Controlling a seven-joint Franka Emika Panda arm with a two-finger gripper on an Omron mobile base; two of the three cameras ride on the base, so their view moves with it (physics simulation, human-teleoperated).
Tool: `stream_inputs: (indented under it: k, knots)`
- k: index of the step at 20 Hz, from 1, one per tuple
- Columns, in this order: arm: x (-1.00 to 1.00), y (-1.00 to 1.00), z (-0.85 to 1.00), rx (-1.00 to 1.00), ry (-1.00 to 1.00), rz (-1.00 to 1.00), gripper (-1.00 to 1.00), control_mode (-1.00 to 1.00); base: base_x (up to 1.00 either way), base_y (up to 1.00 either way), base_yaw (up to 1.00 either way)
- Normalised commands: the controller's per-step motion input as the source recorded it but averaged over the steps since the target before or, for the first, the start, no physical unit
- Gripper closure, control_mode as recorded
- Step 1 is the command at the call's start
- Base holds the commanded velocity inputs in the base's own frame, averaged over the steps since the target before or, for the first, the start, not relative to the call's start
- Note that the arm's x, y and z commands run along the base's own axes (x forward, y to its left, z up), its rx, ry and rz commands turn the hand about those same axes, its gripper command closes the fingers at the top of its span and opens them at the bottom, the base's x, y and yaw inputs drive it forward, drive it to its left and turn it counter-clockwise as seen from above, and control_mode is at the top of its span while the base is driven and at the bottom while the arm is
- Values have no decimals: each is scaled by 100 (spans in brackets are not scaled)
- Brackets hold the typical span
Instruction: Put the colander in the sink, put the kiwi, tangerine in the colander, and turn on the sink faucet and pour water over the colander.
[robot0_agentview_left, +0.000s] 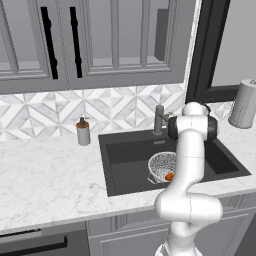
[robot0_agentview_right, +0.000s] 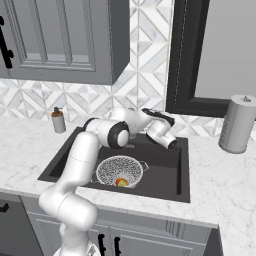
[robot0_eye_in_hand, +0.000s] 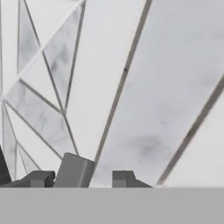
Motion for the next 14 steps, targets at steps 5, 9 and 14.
stream_inputs:
  k: [5, 9, 14]
  knots:
    - [13, -83, -47, 0, 0, 0, 100, -100, 0, 0, 0]
    - [13, -83, -46, 0, 0, -1, 100, -100, 0, 0, 0]
    - [14, -76, -45, 0, 0, -2, 100, -100, 0, 0, 0]
